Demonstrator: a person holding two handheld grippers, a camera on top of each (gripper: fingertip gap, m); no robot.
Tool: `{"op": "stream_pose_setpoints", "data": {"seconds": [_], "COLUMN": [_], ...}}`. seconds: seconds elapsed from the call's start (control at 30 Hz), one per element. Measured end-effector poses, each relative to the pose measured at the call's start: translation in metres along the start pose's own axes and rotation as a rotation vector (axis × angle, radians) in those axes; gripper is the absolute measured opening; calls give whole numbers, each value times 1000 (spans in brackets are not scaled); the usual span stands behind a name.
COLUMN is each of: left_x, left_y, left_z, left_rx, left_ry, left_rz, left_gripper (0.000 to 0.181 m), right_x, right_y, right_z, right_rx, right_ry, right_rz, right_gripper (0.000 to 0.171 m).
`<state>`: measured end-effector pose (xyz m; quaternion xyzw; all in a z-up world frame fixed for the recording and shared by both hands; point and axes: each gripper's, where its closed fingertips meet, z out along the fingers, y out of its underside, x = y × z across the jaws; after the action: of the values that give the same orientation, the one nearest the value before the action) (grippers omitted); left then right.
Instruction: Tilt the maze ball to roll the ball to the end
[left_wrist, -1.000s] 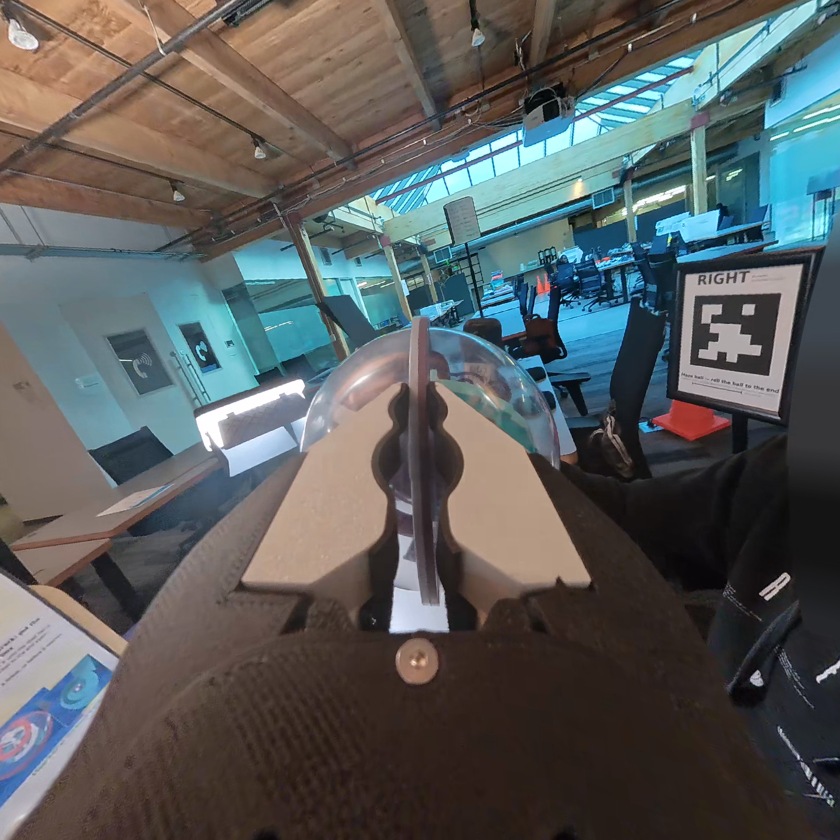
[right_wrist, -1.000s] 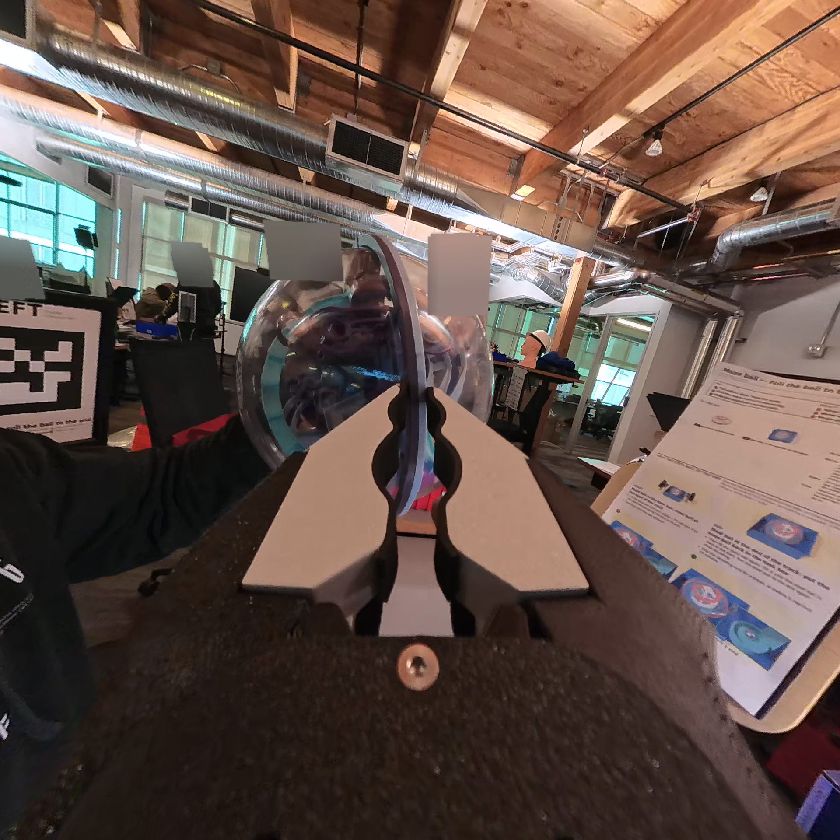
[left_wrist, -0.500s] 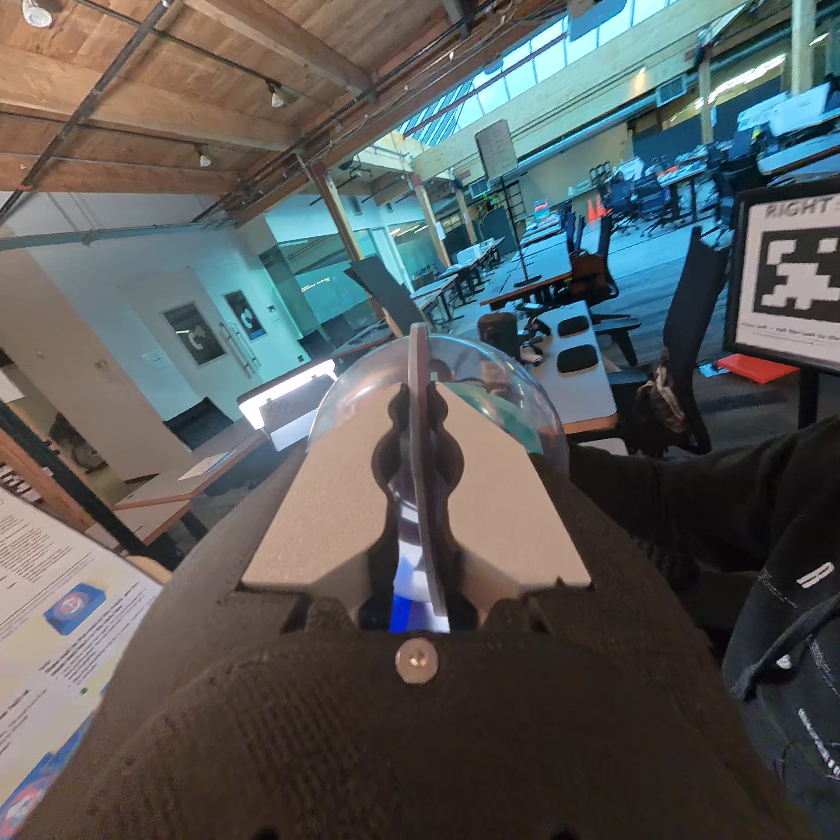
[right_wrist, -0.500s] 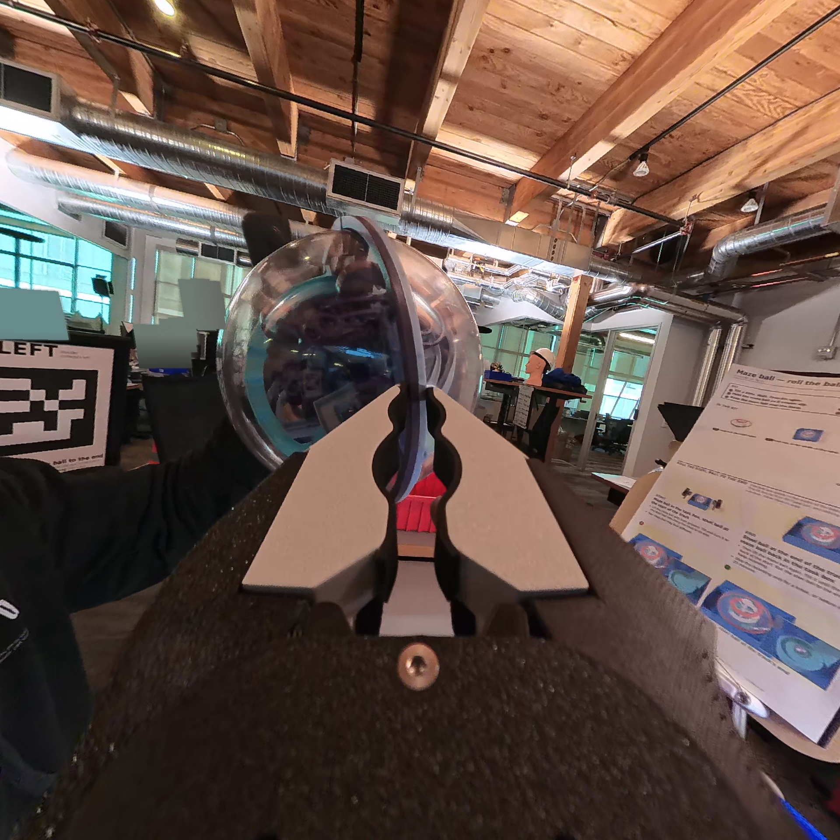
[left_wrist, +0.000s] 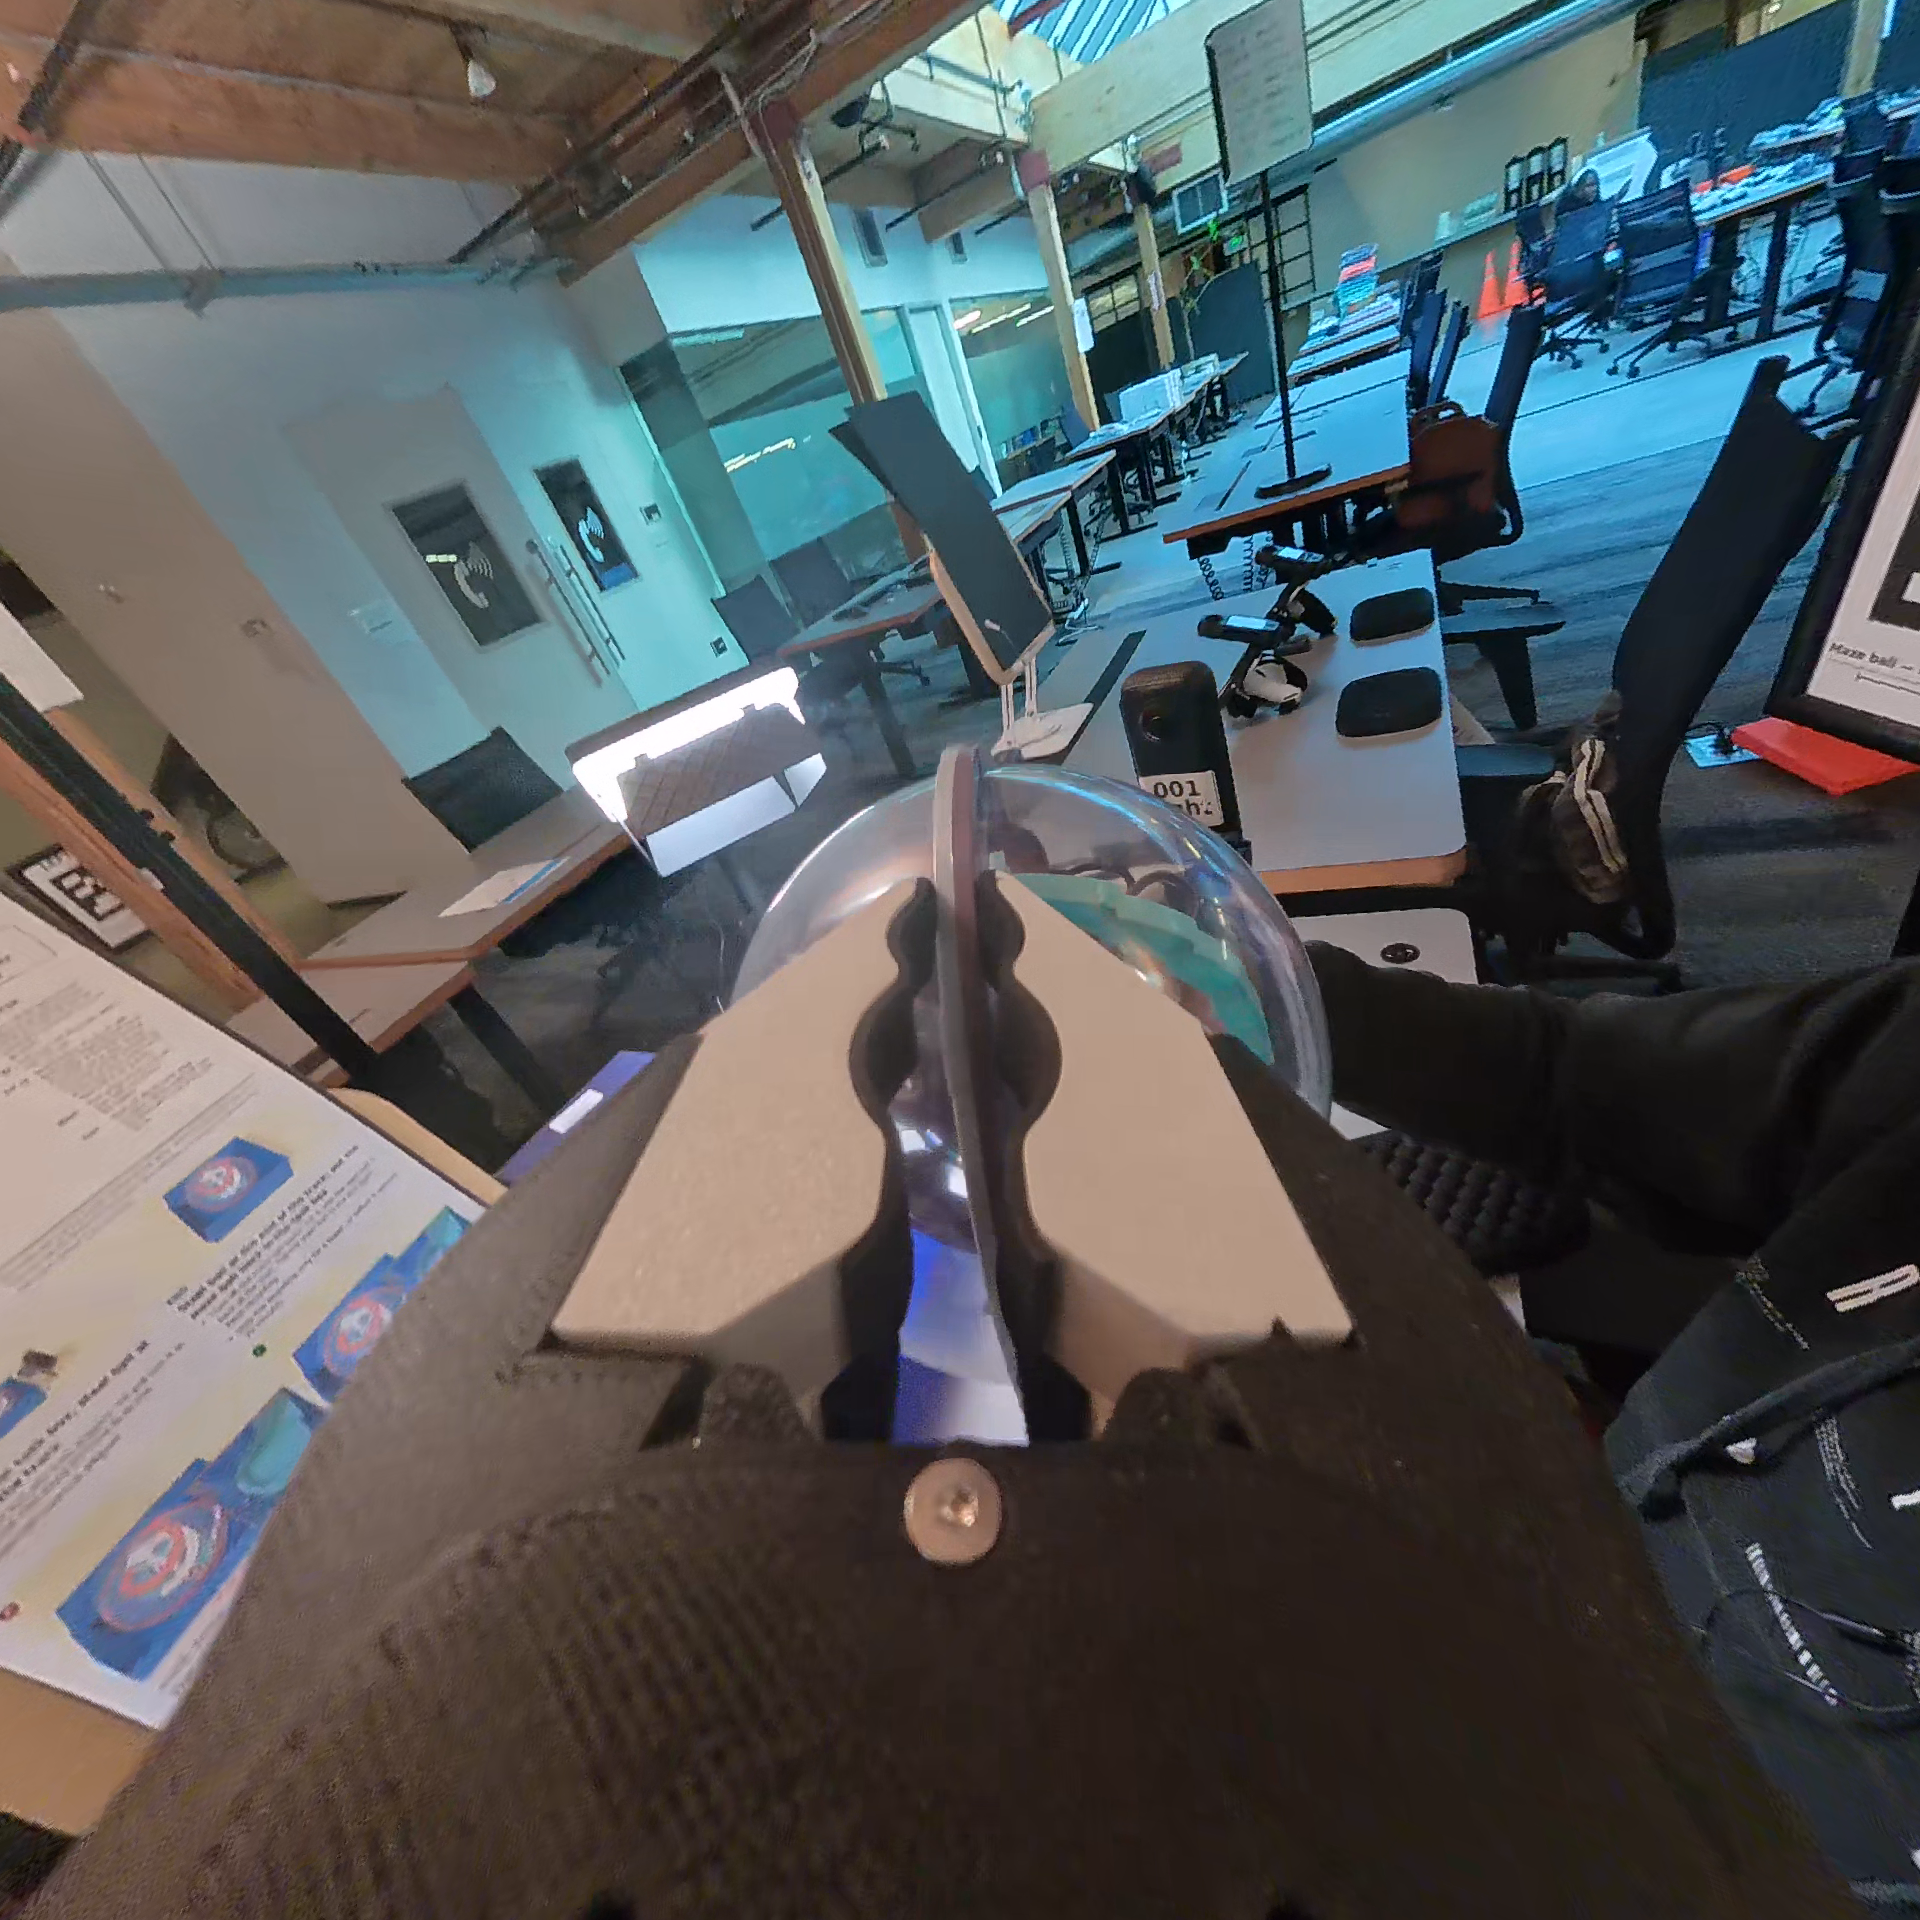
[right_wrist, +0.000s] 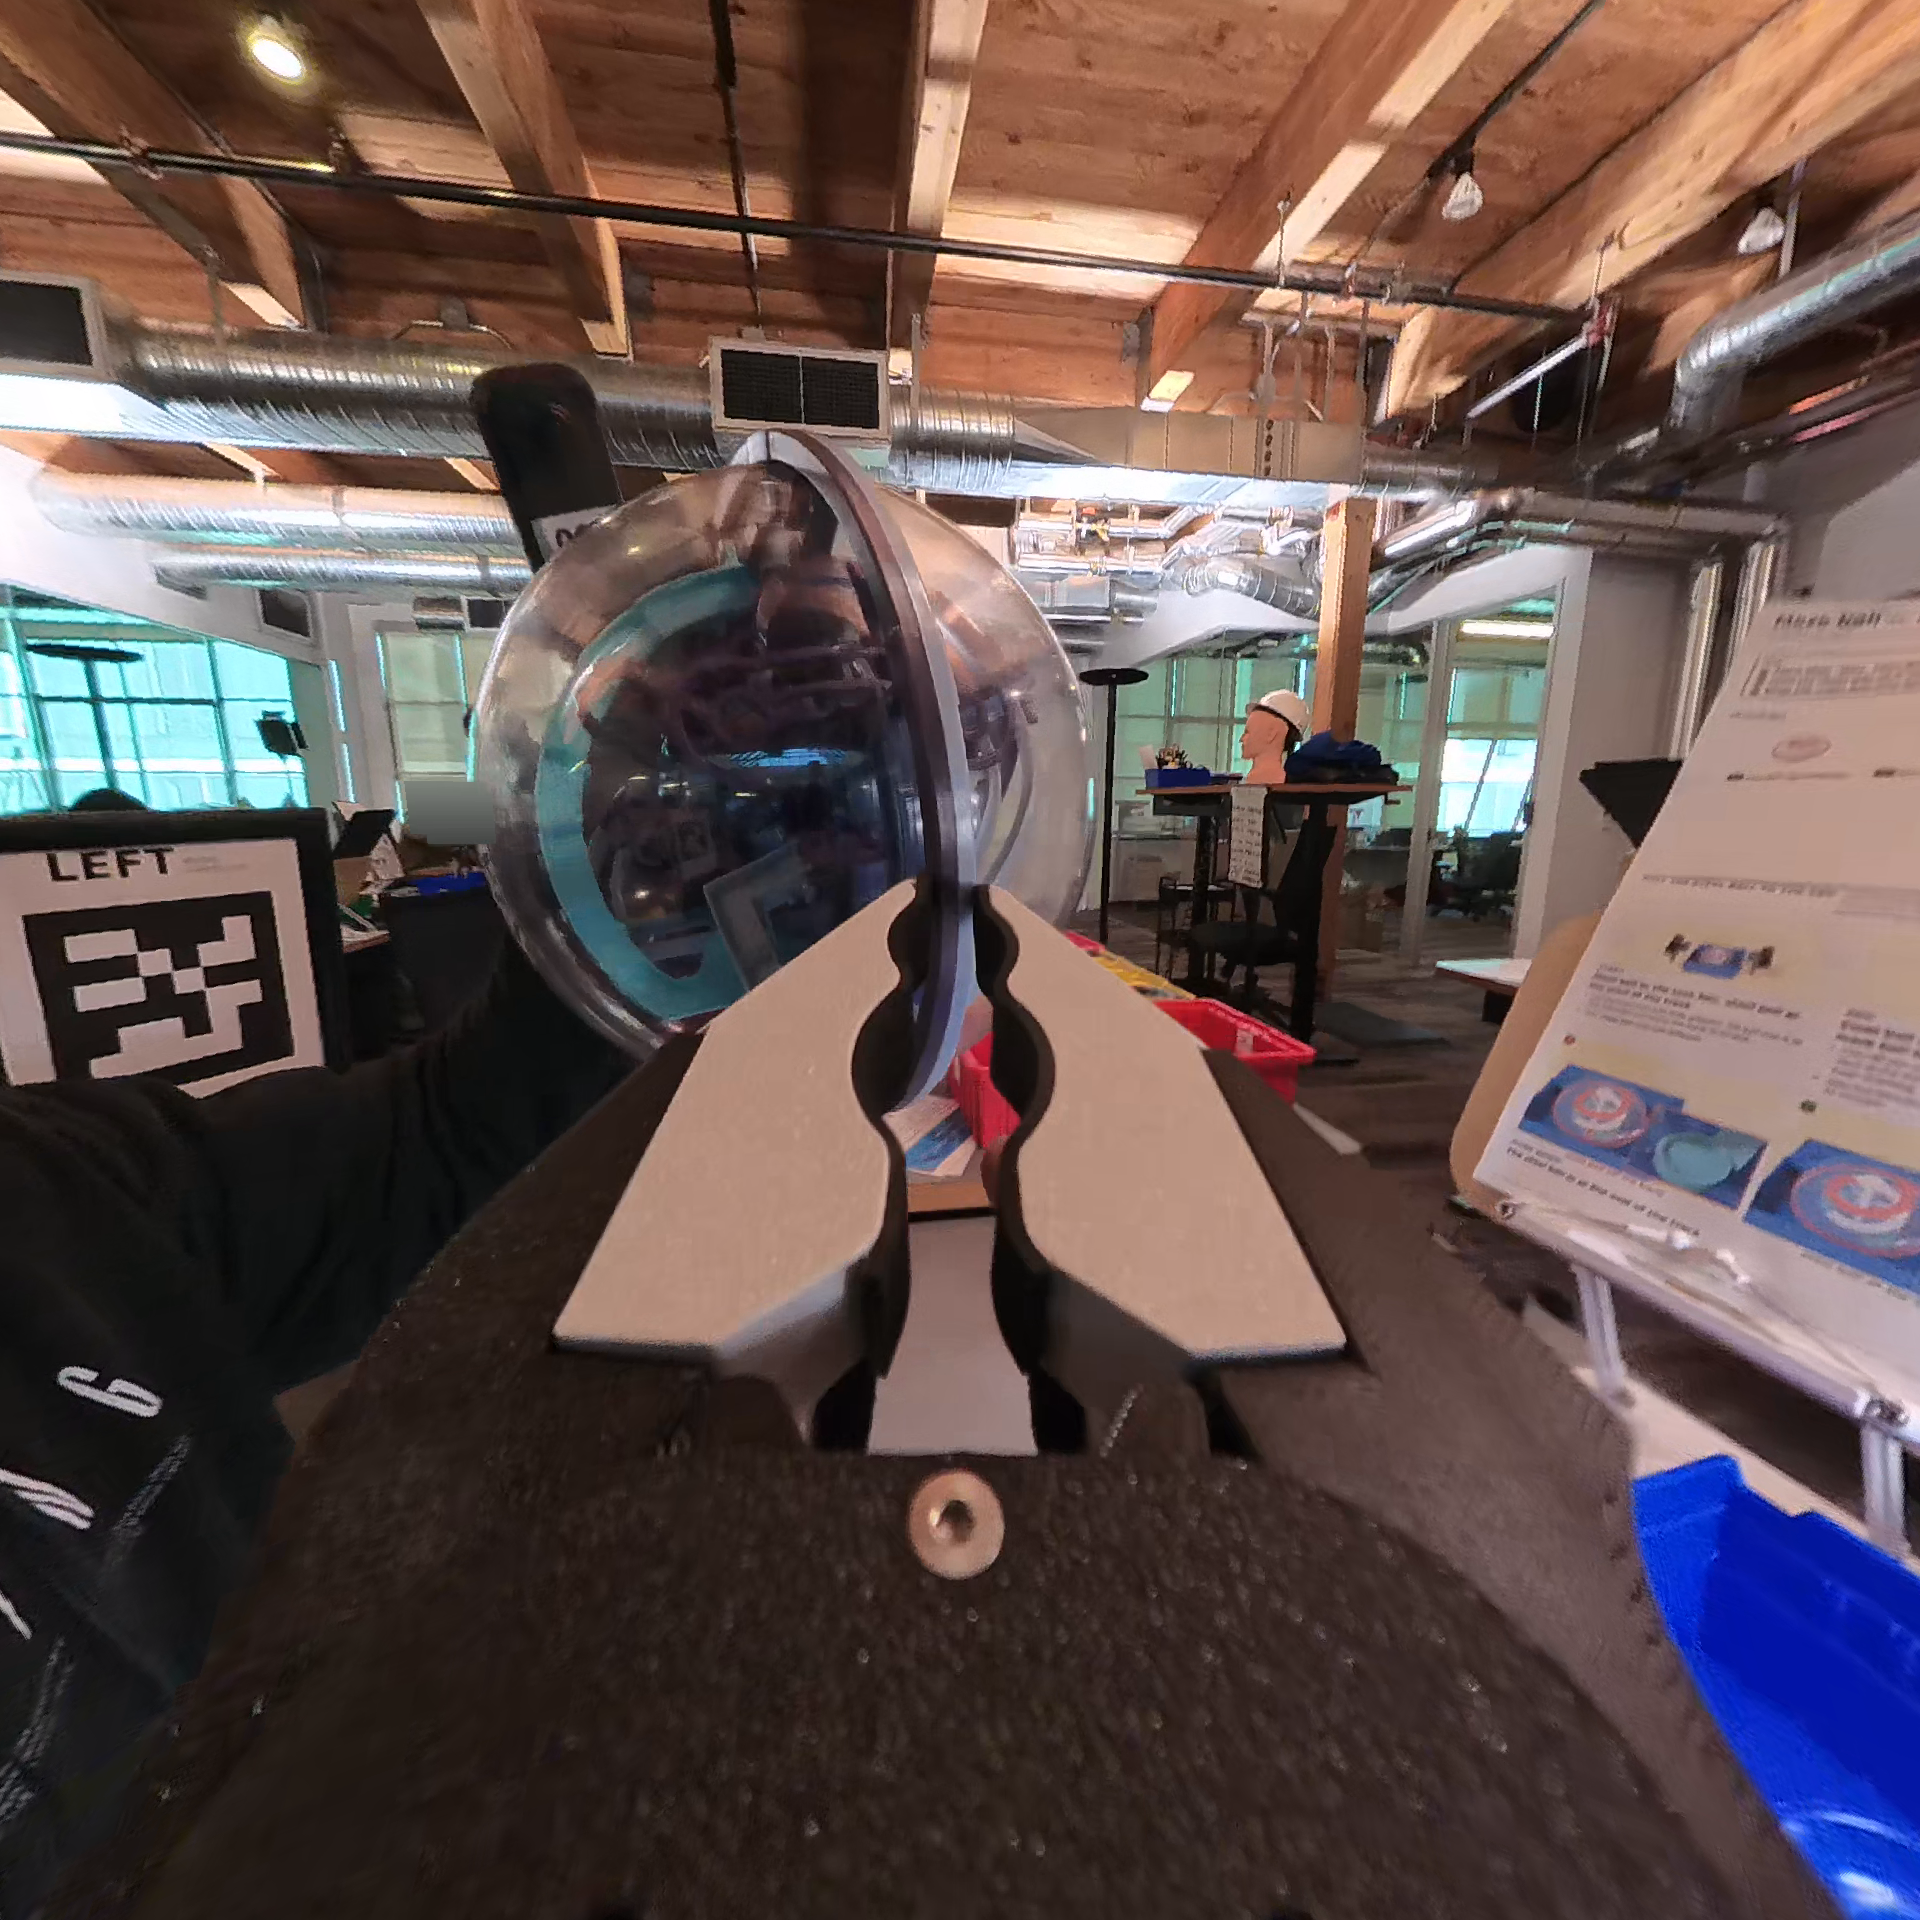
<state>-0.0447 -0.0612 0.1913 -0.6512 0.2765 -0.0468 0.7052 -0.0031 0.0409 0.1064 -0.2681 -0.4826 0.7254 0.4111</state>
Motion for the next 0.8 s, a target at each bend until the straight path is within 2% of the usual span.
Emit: {"op": "stream_pose_setpoints", "data": {"seconds": [0.27, 0.5, 0.8], "left_x": [-25, -38, -48], "left_y": [46, 118, 217], "left_z": [9, 23, 41], "left_rx": [-85, -131, -154], "left_ry": [-19, 22, 66], "left_rz": [-182, -388, -667], "left_gripper": [7, 8, 7], "right_x": [11, 22, 32], "right_y": [50, 111, 172], "right_z": [-8, -32, -66], "right_rx": [-70, -143, -218], "right_ry": [18, 64, 134], "right_rz": [254, 486, 725], "right_gripper": [4, 4, 5]}}
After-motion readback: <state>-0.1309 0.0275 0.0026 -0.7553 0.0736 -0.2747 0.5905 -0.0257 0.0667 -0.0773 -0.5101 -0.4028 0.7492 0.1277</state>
